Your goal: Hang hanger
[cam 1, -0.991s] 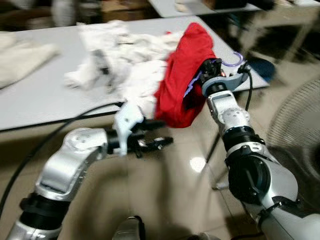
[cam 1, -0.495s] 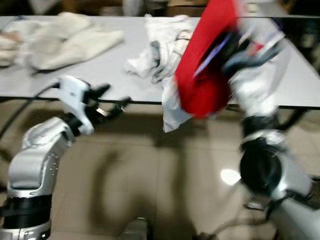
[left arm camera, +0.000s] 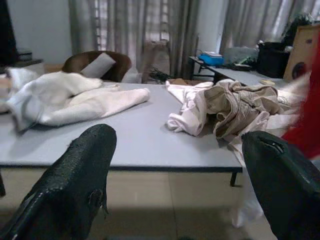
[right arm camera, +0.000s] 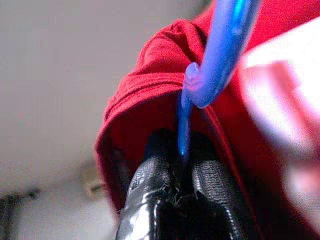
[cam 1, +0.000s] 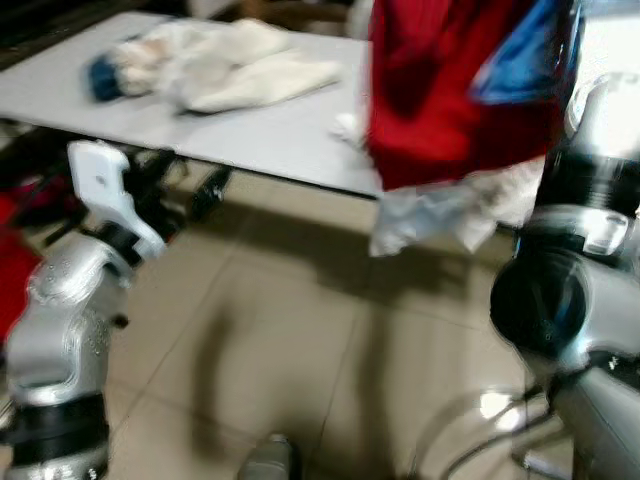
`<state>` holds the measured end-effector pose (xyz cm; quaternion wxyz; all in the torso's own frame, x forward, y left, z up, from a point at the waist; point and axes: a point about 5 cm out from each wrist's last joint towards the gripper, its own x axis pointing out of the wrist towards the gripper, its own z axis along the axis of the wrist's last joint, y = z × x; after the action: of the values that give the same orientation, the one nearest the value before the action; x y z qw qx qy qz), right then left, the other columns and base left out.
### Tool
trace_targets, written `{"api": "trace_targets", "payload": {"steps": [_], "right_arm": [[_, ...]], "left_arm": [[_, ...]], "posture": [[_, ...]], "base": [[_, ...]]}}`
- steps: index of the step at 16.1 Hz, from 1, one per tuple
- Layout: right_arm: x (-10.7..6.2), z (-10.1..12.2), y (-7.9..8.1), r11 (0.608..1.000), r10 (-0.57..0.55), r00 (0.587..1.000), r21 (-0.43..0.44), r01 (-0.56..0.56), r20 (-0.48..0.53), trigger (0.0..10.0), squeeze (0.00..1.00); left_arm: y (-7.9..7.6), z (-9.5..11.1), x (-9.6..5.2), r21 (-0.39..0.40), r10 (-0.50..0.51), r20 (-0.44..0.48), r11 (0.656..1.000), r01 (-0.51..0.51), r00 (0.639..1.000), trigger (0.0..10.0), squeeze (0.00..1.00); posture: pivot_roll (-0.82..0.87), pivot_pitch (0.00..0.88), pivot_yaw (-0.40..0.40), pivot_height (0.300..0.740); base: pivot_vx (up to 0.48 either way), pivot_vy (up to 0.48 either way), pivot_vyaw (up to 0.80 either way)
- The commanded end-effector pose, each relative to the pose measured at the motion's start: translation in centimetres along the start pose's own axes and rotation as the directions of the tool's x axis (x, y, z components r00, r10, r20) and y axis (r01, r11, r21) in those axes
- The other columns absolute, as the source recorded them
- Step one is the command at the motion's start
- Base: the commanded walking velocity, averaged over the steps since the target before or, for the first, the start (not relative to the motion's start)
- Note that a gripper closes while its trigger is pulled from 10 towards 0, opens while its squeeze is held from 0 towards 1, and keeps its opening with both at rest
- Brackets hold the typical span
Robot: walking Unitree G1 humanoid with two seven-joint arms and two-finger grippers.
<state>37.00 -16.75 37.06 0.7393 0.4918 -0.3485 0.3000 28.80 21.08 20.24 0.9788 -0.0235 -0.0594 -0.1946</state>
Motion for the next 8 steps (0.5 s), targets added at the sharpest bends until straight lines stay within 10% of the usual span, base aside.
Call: {"api": "trace_targets", "payload": {"steps": [1, 8], "right_arm": [[-2.4, -3.1, -1.4, 0.996, -0.093, 0.989, 0.003, 0.094, -0.112, 10.0, 0.00], [-5.0, -3.0, 2.8, 1.000, 0.008, 0.969, -0.004, -0.009, -0.245, 10.0, 0.00]], "left_arm": [[-0.2, 0.0, -0.1, 0.007, 0.016, -0.001, 1.000, -0.016, 1.000, 10.0, 1.00], [1.1, -1.3, -1.8, 0.099, 0.178, -0.089, 0.981, -0.169, 0.980, 10.0, 1.00]], "posture": [[-0.01, 0.009, 0.001, 0.740], [0.00, 0.015, -0.006, 0.740]], "base": [[0.000, 0.000, 0.79], [0.000, 0.000, 0.79]]}}
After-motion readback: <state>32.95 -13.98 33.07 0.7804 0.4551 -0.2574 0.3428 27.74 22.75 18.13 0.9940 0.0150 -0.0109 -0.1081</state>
